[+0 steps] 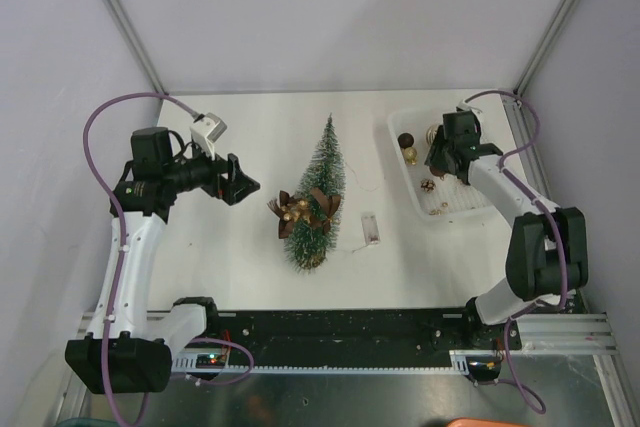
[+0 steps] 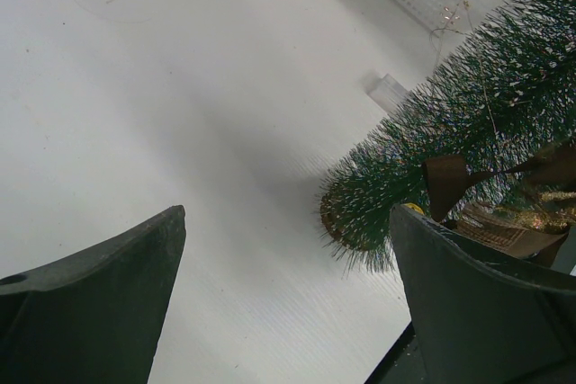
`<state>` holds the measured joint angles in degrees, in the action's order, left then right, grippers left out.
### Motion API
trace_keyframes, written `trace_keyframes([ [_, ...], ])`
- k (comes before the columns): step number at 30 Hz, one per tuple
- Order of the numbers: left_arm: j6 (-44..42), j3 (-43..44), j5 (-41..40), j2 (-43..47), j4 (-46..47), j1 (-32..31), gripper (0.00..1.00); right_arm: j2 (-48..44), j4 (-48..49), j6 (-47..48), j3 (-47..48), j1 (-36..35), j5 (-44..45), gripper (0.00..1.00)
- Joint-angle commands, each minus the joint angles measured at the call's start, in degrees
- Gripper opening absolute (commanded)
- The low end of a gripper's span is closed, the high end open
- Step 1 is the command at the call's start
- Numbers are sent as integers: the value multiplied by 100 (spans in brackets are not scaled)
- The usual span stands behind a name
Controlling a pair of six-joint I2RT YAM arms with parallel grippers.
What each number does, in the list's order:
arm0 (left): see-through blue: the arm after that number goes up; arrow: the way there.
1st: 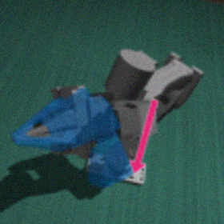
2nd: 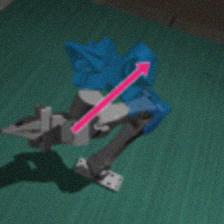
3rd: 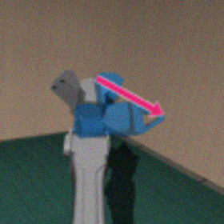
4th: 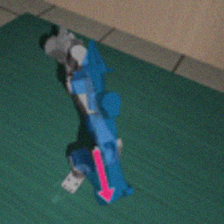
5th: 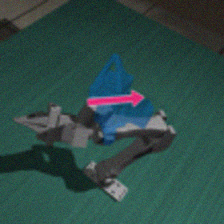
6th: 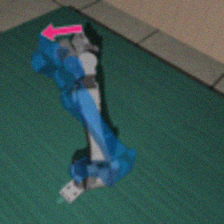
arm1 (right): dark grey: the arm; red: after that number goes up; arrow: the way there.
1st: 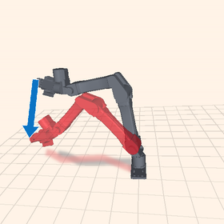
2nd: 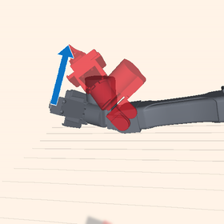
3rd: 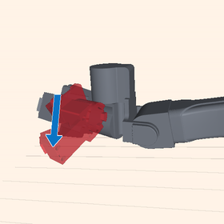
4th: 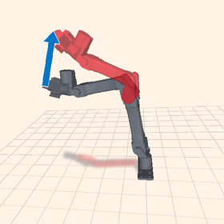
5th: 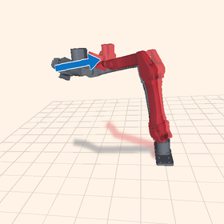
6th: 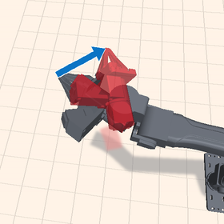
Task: Decorate the small christmas tree
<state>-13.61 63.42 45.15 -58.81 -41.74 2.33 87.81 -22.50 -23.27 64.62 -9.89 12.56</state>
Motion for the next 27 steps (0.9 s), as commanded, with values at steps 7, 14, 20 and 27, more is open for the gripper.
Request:
trace_keyframes([
  [7,-179,20,-161,193,-2,21,100,696,396,61,-20,22,225,71],
  [14,-219,39,-173,158,-30,16,100,633,339,193,-20,-7,438,75],
  [20,-226,7,-173,128,-35,19,100,685,288,310,-15,44,727,74],
  [27,-254,-70,-225,172,-34,16,100,868,420,463,9,293,1067,71],
])
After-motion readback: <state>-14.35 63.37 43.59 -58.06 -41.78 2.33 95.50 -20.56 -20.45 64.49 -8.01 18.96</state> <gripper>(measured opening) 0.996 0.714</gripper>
